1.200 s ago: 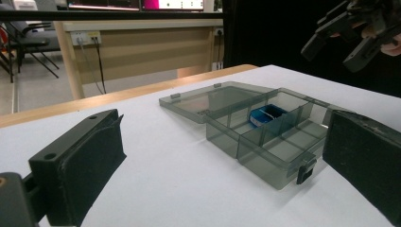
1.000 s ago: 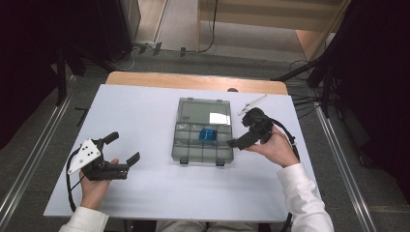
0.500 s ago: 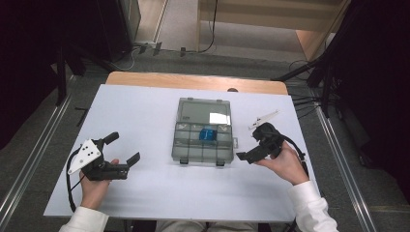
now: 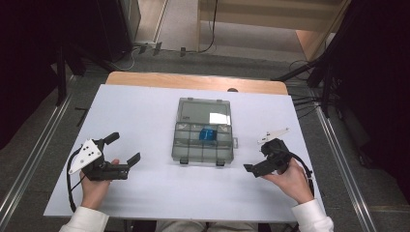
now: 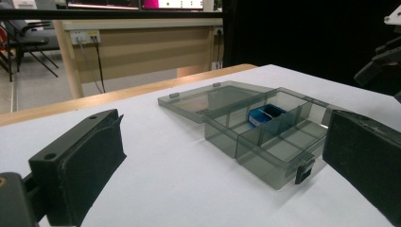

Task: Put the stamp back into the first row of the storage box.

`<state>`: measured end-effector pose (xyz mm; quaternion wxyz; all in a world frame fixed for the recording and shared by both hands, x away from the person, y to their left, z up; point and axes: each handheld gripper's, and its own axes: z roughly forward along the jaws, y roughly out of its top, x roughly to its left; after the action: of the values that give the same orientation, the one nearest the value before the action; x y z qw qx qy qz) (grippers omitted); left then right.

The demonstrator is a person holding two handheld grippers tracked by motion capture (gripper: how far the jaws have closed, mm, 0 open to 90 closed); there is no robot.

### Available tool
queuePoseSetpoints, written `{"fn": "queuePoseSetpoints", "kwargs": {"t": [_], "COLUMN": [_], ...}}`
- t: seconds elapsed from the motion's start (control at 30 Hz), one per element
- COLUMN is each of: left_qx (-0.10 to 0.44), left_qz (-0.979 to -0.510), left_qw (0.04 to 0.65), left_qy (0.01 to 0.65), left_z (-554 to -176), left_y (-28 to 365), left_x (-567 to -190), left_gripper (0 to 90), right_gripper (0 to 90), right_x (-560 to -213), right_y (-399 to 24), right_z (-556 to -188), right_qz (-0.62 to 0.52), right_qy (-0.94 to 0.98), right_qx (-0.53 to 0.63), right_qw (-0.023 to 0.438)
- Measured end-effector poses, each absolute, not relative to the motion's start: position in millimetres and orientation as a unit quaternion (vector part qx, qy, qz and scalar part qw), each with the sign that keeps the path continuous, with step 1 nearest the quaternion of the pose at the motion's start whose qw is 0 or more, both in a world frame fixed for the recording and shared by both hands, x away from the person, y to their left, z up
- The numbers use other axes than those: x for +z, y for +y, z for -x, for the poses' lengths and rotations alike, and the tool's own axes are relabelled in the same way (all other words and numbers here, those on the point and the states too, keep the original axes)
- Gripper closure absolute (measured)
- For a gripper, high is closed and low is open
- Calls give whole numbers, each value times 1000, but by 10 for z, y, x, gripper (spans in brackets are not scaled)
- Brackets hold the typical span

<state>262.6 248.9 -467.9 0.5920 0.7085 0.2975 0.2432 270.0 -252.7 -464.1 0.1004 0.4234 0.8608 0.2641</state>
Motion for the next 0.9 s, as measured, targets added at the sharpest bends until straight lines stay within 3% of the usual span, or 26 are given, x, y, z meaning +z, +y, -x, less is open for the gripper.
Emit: {"fn": "queuePoseSetpoints", "kwargs": {"t": [0.4, 0.5, 0.9], "left_qx": [242, 242, 242], "left_qz": [-710, -710, -710], "left_qw": [591, 591, 591], "left_qy": [298, 297, 298], "left_z": [-2623, -2622, -2623], "left_y": [2488, 2486, 2491], "left_x": [-4679, -4680, -4680], "left_gripper": [0, 0, 0], "right_gripper": [0, 0, 0], "right_x": [-4766, -4857, -4910], "right_y": [-2708, -2789, -3035], "right_z": [-2412, -2307, -2088], "right_qz": [-438, -446, -442], "right_qy": [826, 793, 699], "right_qx": [325, 372, 487], "right_qw": [143, 186, 281]}}
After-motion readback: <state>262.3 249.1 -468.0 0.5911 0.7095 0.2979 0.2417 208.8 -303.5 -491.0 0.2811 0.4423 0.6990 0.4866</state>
